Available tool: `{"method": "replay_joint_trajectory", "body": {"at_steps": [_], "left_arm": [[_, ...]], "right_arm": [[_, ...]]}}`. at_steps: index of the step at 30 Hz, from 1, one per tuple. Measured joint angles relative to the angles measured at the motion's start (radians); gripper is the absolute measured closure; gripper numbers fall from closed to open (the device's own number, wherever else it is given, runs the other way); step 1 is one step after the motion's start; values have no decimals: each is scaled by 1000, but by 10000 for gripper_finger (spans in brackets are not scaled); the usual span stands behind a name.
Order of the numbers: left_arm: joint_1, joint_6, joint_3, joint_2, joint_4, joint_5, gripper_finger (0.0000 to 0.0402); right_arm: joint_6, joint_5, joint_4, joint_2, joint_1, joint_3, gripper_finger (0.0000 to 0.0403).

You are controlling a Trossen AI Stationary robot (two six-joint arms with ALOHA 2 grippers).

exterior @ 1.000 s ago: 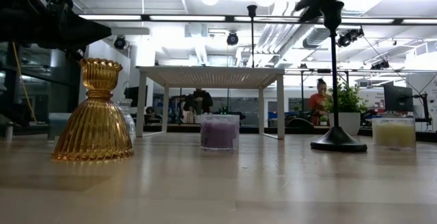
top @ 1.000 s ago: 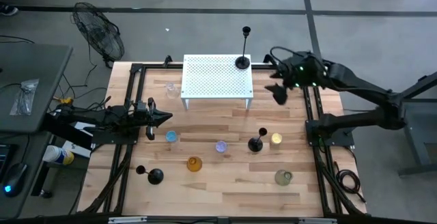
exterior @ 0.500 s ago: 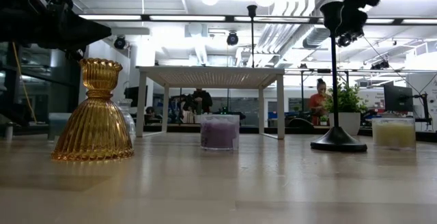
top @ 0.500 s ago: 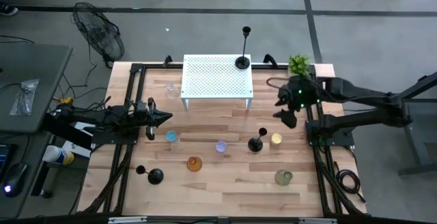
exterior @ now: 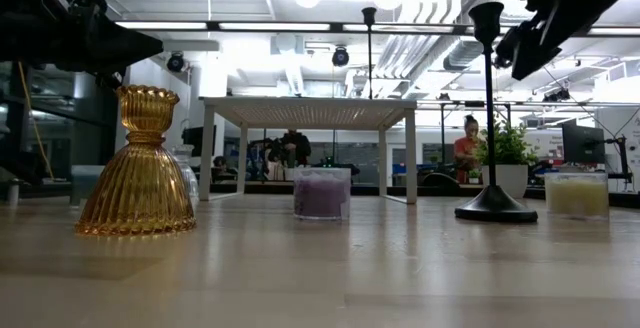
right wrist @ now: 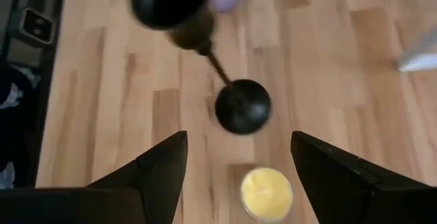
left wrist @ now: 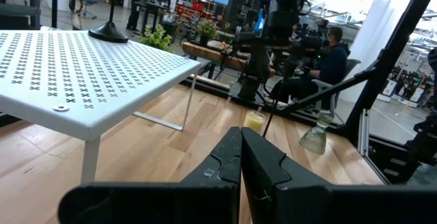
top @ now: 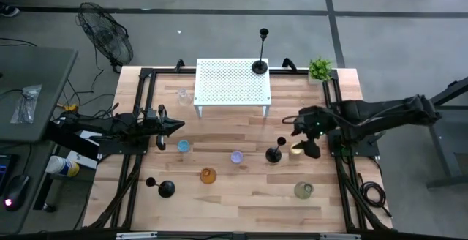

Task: Pick & Place candle stick holders
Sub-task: Put the top black candle holder on the shelf

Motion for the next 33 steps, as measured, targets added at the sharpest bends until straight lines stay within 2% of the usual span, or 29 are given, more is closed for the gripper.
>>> {"method": "replay_joint_trajectory", "body": {"at_steps": [7,18,23,27,33], "left_arm": [[0,0,0,0,0,0,401],[0,0,0,0,0,0,401],[0,0,0,0,0,0,401],[0,0,0,0,0,0,401],[0,0,0,0,0,0,401]], "right_arm": [[26,53,123,39,67,-63,149],[78,126,433,157,80,-131,149],[78,132,457,172,80,-132,150],[99,138,456,172,80,-132,168],[100,123,452,167,102,-132,218]]}}
